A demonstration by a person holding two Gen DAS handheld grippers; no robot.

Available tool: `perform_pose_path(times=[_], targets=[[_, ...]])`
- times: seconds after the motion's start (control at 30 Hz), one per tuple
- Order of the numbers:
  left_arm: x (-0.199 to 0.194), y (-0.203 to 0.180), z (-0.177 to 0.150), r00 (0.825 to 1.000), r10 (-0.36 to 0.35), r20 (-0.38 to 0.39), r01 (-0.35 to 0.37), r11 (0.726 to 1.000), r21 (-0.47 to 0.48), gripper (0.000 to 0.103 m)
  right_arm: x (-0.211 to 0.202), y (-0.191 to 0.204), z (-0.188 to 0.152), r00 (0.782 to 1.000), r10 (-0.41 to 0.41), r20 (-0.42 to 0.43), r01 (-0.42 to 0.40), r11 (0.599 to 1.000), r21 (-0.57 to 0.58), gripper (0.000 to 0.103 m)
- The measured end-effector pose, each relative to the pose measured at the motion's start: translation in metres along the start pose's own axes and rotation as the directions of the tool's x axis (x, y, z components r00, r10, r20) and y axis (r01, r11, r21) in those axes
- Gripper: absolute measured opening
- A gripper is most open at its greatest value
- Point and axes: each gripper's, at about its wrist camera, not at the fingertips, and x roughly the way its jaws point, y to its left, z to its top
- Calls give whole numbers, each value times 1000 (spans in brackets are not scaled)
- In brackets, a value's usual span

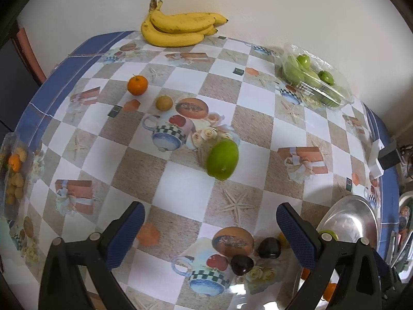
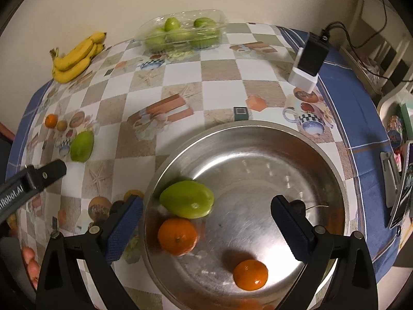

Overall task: Organize fruits
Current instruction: 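Move both open tools back over the table toward the dark plums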

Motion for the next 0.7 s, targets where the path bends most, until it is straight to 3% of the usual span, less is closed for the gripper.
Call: perform_pose_path(times=[0.53,0.7], targets=[[-9,47,8,1000,22,11,-22,997,-74,103,-10,48,0,995,98,14,-97,994,-41,99],[-10,66,9,999,37,18,-35,993,-117,103,-3,76,-5,990,143,-17,-144,987,-71,99]])
